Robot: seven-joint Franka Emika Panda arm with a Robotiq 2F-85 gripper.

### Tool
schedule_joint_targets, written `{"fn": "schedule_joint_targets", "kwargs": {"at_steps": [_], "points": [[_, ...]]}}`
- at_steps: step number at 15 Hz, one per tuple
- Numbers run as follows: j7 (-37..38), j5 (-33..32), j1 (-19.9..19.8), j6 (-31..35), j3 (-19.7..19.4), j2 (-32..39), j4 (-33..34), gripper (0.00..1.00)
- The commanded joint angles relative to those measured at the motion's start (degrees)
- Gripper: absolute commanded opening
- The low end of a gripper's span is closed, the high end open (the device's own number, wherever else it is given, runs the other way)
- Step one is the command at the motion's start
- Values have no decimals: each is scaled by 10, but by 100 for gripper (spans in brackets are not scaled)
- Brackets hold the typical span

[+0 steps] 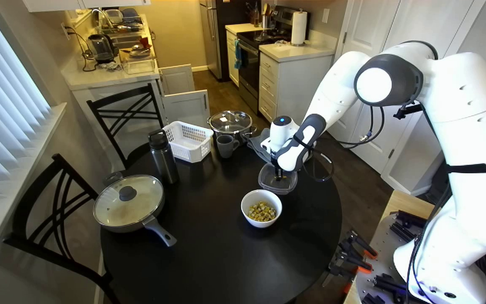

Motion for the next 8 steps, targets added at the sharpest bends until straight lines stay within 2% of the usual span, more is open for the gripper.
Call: {"fn": "schedule_joint_targets", "kwargs": {"at_steps": [1,3,4,5,8], "points": [[9,-5,-13,-10,14,-5,-9,26],[8,-4,-14,-11,16,-5,-10,23],[6,-4,-16,-9,18,-6,-12,14],[7,-3,-17,-9,19,-8,-12,2],[6,-3,-20,-8,21,-14,-15,0]]}}
